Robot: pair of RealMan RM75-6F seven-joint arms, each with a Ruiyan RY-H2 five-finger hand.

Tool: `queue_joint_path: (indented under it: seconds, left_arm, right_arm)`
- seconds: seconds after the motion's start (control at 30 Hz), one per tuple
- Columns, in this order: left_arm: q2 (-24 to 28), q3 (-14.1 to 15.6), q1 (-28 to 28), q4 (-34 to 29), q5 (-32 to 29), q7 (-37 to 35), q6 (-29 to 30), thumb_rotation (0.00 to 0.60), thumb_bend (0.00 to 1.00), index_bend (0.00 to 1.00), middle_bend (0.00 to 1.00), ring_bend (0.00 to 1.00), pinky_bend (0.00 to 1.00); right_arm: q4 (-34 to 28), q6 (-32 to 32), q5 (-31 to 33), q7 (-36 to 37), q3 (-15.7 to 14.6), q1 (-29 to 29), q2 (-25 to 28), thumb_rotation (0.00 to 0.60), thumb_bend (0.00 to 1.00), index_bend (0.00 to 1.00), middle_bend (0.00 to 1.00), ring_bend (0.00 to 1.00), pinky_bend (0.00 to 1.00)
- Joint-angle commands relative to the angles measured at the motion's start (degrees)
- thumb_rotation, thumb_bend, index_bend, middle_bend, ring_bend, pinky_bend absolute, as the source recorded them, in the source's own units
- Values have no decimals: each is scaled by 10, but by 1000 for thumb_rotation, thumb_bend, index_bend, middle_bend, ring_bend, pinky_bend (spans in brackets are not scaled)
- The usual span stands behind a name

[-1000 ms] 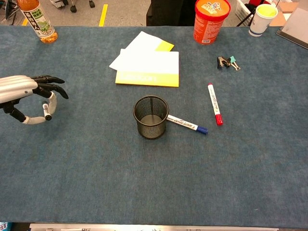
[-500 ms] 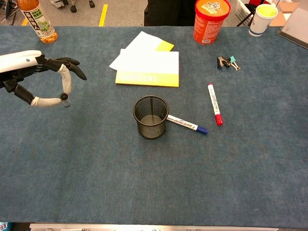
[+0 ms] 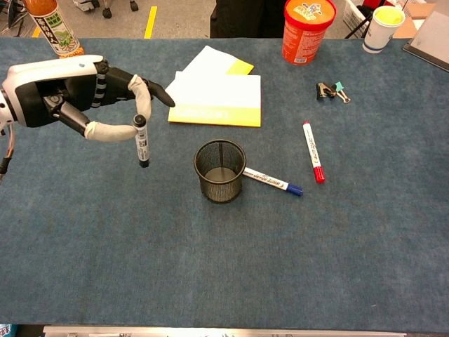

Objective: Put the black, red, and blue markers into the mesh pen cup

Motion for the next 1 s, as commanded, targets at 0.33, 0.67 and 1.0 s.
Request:
queue_joint_path:
  seconds: [0.33, 0.67, 1.0]
  left_arm:
    - [-61, -78, -23, -27, -119, 37, -70, 600, 308, 638, 219, 10, 15]
    - [-124, -133, -45, -27, -219, 121, -111, 600, 308, 636, 207, 10, 15]
    - [-189, -167, -56, -3, -287, 200, -121, 600, 308, 635, 205, 10, 14]
  right_arm:
    - [1, -5, 8, 0, 0, 2, 4, 600, 173, 238, 163, 45, 36]
    - [8, -7, 12, 9, 1, 4, 6, 600, 173, 238, 163, 45, 36]
    - [13, 4, 12, 24, -1, -5, 15, 600, 173, 238, 163, 45, 36]
